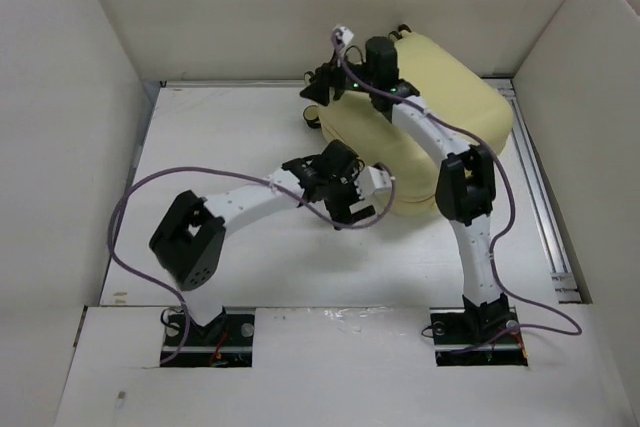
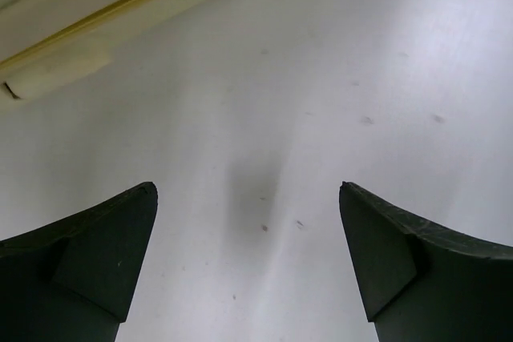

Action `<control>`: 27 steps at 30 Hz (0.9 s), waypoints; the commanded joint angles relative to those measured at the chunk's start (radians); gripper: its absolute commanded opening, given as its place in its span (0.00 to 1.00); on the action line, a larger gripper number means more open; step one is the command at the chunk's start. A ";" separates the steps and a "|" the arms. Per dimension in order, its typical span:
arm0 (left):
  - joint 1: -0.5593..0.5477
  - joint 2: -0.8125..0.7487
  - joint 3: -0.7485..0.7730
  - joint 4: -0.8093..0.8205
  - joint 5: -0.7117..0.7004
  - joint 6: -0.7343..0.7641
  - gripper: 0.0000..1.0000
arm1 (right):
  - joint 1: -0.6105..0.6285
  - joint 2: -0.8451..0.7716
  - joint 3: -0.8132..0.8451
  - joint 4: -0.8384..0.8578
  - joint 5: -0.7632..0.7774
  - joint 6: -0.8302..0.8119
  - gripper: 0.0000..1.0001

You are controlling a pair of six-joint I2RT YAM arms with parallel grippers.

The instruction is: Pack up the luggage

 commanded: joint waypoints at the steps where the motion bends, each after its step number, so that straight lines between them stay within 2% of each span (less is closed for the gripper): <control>1: -0.045 -0.186 -0.037 -0.088 -0.086 0.215 0.93 | -0.056 0.028 -0.112 -0.327 -0.079 0.042 0.68; 5: -0.007 -0.281 0.011 -0.333 -0.046 0.256 0.92 | -0.109 -0.091 -0.162 -0.370 -0.030 0.042 0.68; 7: 0.025 -0.319 0.088 -0.380 0.000 0.269 0.92 | -0.128 -0.142 -0.184 -0.382 0.010 0.042 0.69; 10: 0.152 -0.309 0.220 -0.417 0.044 0.278 0.96 | -0.157 -0.251 -0.216 -0.411 0.110 0.042 0.72; 12: 0.282 -0.238 0.342 -0.364 0.057 0.287 0.98 | -0.172 -0.329 -0.216 -0.468 0.182 0.042 0.74; 15: 0.372 -0.089 0.491 -0.258 0.011 0.298 1.00 | -0.210 -0.419 -0.239 -0.551 0.338 0.042 0.79; 17: 0.393 -0.002 0.578 -0.228 0.021 0.316 1.00 | -0.237 -0.530 -0.320 -0.578 0.453 0.069 0.80; 18: 0.403 0.082 0.674 -0.219 0.035 0.329 1.00 | -0.275 -0.571 -0.361 -0.579 0.480 0.069 0.83; 21: 0.449 0.197 0.826 -0.138 0.113 0.329 1.00 | -0.359 -0.734 -0.535 -0.579 0.559 0.118 0.84; 23: 0.470 0.292 0.877 -0.048 0.127 0.286 1.00 | -0.453 -0.842 -0.636 -0.588 0.625 0.130 0.84; 24: 0.470 0.321 0.900 -0.008 0.088 0.242 1.00 | -0.482 -0.877 -0.668 -0.597 0.662 0.140 0.84; 25: 0.470 0.378 0.957 0.031 0.051 0.181 0.98 | -0.538 -0.910 -0.696 -0.597 0.713 0.140 0.84; 26: 0.479 0.403 0.988 0.092 0.016 0.046 0.97 | -0.560 -0.976 -0.748 -0.608 0.734 0.140 0.84; 27: 0.479 0.426 1.014 0.118 -0.038 -0.022 0.94 | -0.574 -1.008 -0.773 -0.608 0.766 0.140 0.84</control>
